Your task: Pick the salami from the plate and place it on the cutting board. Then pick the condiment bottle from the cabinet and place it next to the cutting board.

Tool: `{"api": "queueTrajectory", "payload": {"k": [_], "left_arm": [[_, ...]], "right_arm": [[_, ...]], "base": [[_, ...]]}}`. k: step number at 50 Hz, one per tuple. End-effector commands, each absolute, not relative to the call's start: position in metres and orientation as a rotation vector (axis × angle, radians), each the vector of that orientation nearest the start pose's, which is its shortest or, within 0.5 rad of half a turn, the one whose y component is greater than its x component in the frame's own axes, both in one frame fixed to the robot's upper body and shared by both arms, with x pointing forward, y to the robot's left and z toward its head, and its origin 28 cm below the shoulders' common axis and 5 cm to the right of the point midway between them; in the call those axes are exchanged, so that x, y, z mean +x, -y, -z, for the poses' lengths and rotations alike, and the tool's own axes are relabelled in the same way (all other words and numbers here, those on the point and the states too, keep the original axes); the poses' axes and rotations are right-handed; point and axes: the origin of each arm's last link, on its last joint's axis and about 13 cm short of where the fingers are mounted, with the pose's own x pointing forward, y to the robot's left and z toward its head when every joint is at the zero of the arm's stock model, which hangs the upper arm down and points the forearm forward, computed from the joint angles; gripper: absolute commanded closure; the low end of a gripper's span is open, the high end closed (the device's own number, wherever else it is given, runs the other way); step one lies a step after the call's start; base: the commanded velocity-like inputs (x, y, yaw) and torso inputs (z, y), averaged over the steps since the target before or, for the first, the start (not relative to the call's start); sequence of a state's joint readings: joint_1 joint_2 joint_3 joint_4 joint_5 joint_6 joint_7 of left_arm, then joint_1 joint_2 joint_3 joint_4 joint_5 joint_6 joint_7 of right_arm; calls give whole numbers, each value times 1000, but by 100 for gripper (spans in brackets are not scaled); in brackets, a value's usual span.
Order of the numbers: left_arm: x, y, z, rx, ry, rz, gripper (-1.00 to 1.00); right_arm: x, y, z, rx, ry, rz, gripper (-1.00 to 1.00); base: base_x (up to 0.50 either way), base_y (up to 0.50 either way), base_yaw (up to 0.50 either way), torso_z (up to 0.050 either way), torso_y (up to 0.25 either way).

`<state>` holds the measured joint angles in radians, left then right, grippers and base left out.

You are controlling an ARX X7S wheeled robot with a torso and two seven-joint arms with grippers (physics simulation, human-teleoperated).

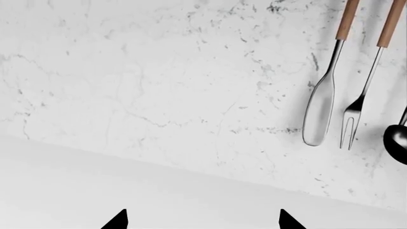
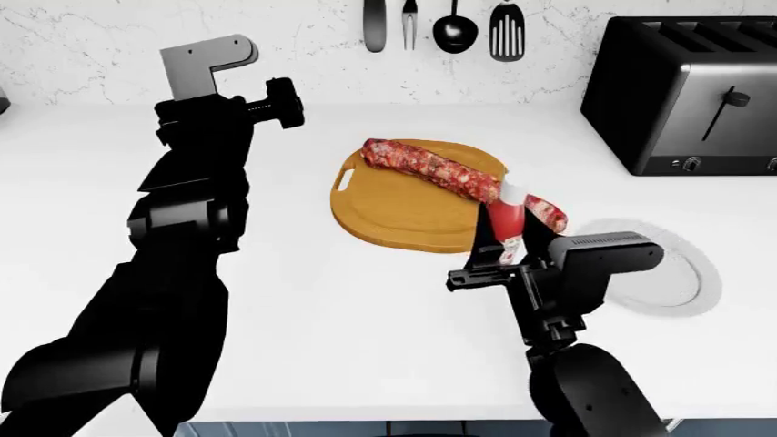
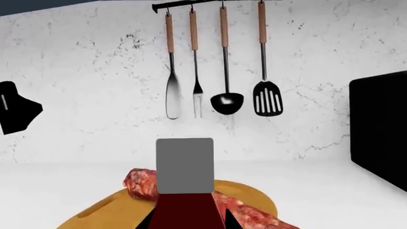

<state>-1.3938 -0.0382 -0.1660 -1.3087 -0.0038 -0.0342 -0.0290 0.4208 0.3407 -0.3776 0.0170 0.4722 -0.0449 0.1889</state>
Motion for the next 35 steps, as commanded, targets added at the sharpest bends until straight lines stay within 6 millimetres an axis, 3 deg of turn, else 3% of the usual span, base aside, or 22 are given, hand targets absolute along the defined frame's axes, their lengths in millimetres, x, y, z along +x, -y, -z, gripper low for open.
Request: {"api": "queueTrajectory", "payload": {"k": [1, 20, 21, 35], "left_arm": [[438, -225, -218, -158, 55, -98, -100], [438, -225, -219, -158, 56, -95, -100], [438, -225, -218, -157, 56, -95, -100], [438, -225, -218, -156, 56, -97, -100]], "right_arm": [[293, 106, -86, 81, 258, -158, 100], [299, 104, -68, 87, 214, -158, 100], [298, 104, -68, 84, 212, -162, -100], [295, 105, -65, 96, 207, -167, -100]], "base": [[0, 0, 0, 0, 0], [5, 0, 3, -1, 0], [0, 0, 4, -10, 0], [0, 0, 0, -3, 0]]}}
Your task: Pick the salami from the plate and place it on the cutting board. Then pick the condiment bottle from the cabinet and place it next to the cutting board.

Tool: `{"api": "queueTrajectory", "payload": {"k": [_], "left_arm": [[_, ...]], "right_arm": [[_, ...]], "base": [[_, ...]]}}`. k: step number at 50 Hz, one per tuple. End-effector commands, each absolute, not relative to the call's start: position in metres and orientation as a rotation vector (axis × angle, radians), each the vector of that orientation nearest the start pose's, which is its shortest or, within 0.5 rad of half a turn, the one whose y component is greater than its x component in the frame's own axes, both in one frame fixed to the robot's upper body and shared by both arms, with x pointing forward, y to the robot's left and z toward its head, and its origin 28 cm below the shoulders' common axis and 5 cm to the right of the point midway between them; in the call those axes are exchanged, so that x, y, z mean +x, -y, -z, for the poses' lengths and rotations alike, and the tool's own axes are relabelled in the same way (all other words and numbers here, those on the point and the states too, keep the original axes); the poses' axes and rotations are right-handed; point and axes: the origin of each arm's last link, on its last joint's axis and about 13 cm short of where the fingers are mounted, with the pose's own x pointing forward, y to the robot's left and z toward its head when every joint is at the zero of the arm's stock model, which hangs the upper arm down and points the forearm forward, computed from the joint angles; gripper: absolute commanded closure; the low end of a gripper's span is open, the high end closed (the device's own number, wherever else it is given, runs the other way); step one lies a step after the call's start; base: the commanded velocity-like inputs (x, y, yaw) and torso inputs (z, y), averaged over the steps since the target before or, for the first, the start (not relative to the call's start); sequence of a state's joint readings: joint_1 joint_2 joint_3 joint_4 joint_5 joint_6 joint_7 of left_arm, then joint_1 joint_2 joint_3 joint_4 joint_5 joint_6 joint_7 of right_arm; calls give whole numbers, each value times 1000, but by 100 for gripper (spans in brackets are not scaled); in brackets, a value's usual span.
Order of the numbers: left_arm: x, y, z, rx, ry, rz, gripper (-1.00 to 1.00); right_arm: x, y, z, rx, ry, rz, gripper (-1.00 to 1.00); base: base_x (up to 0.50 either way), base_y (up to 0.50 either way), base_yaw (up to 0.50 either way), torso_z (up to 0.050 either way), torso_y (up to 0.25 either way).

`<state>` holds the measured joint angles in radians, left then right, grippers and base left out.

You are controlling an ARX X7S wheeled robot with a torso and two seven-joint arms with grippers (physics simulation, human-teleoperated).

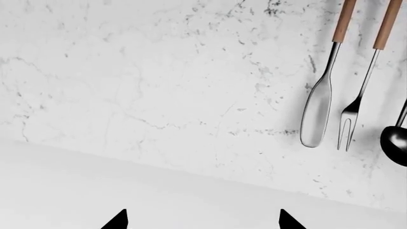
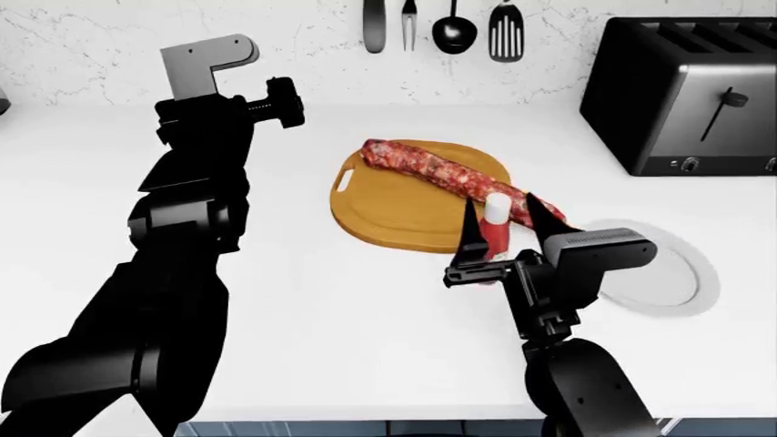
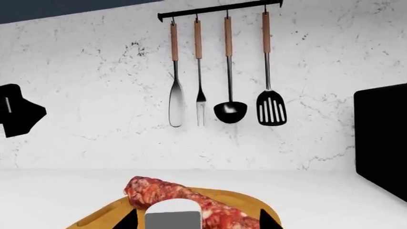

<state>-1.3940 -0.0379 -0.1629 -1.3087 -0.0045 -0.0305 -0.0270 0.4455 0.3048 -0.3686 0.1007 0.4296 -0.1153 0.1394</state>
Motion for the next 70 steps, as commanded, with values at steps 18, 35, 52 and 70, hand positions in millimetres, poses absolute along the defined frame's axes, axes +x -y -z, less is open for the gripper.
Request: {"api": "queueTrajectory", "payload": {"k": [18, 35, 52, 70], "left_arm": [[438, -225, -218, -158, 58, -98, -100], [438, -225, -218, -159, 59, -98, -100], [441, -232, -261, -194, 233, -51, -100], [333, -222, -302, -261, 321, 140, -100]], "right_arm": [[281, 103, -75, 107, 225, -202, -100], [245, 105, -100, 106, 289, -225, -100], [216, 108, -130, 148, 378, -244, -100], [195, 115, -148, 206, 426, -268, -100]], "base": [[0, 0, 0, -3, 0], [0, 0, 0, -1, 0], [0, 0, 0, 0, 0], [0, 0, 0, 0, 0]]}}
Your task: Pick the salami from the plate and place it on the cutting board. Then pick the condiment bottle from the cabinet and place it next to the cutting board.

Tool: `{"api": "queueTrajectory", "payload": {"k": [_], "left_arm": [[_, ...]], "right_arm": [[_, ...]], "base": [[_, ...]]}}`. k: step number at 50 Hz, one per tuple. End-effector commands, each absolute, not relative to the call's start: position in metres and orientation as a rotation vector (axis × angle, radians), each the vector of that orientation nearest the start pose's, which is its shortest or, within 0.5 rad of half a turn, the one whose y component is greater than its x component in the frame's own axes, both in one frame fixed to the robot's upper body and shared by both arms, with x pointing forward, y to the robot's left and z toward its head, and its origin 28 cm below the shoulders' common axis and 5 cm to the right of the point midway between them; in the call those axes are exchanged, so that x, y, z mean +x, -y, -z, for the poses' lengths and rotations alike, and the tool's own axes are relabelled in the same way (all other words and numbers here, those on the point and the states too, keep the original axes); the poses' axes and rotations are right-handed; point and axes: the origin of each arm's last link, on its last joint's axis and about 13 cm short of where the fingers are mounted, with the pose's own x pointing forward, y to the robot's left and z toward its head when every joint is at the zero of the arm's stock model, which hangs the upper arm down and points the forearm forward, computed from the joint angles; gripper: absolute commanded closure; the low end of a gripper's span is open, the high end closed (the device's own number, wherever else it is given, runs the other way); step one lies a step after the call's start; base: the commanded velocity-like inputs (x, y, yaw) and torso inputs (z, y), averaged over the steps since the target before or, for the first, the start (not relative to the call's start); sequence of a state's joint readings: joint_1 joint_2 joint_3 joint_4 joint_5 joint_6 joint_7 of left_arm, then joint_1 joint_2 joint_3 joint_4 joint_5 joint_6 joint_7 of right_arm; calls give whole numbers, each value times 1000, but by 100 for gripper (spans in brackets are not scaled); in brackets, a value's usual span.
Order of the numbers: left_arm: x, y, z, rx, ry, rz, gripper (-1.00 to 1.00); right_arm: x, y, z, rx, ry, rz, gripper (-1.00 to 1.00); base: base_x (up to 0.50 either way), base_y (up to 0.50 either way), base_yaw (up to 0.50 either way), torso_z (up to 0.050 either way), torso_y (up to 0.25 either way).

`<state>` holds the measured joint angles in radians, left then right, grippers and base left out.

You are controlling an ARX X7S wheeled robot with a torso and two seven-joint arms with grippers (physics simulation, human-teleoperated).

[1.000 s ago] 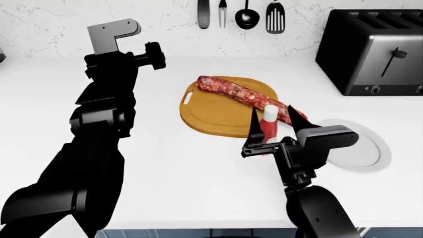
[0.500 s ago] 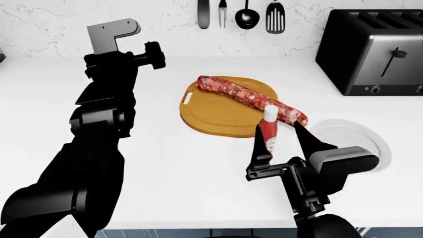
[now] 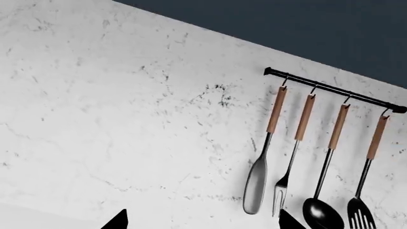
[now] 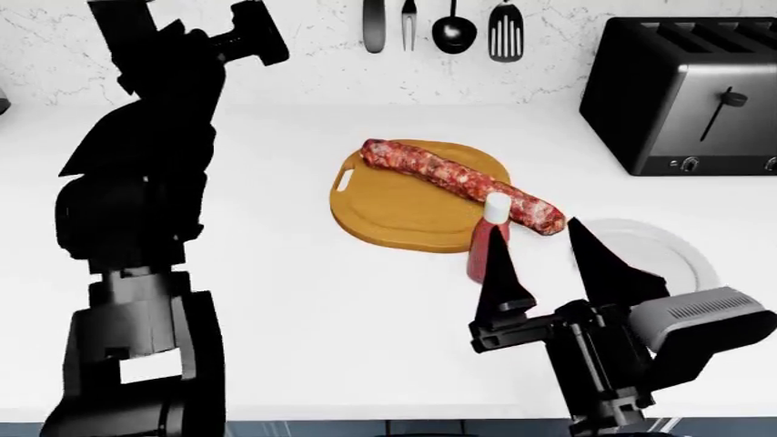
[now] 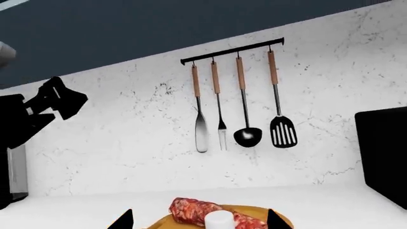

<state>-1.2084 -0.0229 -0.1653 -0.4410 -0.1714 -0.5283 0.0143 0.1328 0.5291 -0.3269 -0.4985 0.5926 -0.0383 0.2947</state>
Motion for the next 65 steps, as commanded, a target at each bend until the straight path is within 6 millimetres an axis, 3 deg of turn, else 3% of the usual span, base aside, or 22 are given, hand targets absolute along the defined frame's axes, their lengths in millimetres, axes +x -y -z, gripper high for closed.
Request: {"api": "queueTrajectory", "payload": {"k": [1, 7, 23, 37, 46, 54, 65], "left_arm": [[326, -221, -304, -253, 327, 151, -100], [300, -220, -311, -191, 334, 217, -100], [241, -221, -271, -29, 313, 339, -100], [200, -225, -231, -163, 459, 374, -100], [180, -222, -225, -181, 563, 362, -100], [169, -222, -232, -229, 643, 281, -100], [147, -224, -237, -294, 777, 283, -100]], "right_arm": [[194, 116, -150, 205, 430, -267, -100], [194, 120, -156, 207, 440, -252, -100], [187, 128, -189, 210, 529, -215, -100], [182, 125, -209, 248, 597, -228, -100], [170, 121, -230, 256, 627, -253, -100], [156, 121, -246, 248, 637, -241, -100], [136, 120, -254, 275, 670, -222, -100]], "base": [[0, 0, 0, 0, 0], [0, 0, 0, 0, 0], [0, 0, 0, 0, 0], [0, 0, 0, 0, 0], [0, 0, 0, 0, 0], [0, 0, 0, 0, 0], [0, 0, 0, 0, 0]]}}
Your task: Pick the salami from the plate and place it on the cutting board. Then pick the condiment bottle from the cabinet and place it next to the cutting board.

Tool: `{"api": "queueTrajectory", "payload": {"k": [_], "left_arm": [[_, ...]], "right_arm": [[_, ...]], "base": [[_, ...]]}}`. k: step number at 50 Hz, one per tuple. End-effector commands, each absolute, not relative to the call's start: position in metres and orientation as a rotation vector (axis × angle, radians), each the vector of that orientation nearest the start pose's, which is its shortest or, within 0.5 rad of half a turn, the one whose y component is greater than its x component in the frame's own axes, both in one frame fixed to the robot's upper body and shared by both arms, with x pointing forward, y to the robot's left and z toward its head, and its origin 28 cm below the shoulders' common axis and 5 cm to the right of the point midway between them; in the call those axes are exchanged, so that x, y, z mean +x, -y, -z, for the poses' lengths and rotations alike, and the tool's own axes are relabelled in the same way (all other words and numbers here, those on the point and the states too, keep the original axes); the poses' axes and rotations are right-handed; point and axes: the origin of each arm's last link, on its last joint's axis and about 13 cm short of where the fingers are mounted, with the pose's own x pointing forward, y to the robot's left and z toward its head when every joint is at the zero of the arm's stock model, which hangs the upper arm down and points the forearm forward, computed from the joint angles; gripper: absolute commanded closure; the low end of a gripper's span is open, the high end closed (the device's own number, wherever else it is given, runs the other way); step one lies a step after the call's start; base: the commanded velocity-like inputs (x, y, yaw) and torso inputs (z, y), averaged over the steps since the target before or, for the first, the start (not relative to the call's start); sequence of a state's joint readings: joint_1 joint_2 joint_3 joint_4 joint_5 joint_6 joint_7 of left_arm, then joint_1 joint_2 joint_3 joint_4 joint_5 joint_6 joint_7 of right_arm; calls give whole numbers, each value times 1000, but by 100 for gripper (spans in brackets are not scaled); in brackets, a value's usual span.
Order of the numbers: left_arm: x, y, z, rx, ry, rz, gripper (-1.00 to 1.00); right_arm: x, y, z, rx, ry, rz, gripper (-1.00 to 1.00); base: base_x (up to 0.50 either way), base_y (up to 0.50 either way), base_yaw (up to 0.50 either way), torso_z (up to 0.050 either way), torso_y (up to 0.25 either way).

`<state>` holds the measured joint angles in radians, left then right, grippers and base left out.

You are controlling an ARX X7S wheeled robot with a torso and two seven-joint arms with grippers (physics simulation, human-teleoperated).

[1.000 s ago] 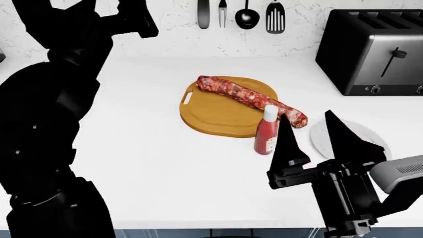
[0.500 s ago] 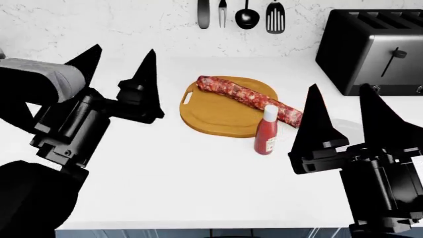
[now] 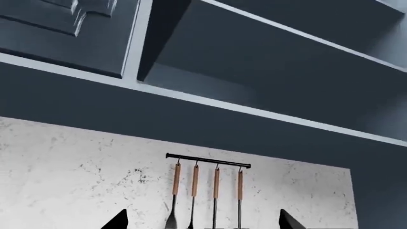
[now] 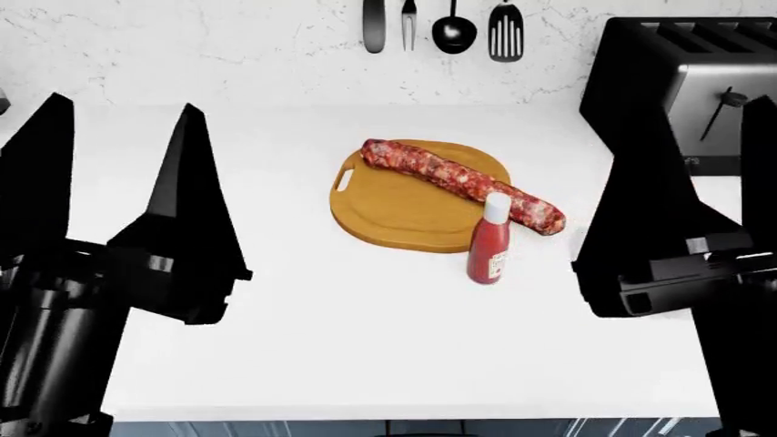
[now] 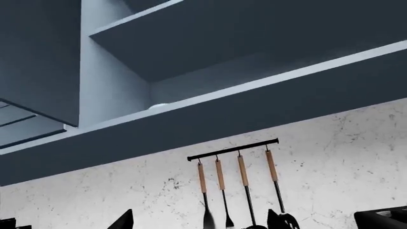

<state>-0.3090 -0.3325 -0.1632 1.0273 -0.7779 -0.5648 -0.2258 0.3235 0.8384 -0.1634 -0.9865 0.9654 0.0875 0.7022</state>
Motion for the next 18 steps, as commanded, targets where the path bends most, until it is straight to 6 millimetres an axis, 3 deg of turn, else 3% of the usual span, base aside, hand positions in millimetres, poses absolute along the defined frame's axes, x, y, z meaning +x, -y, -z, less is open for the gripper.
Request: {"api": "queueTrajectory", "payload": {"k": [1, 18], "left_arm": [[145, -225, -238, -305, 784, 284, -100], [127, -233, -251, -378, 856, 273, -100]], "right_arm": [[134, 120, -254, 279, 678, -225, -100], [116, 123, -260, 324, 761, -263, -100]], "base": [[0, 0, 0, 0, 0], [0, 0, 0, 0, 0]]}}
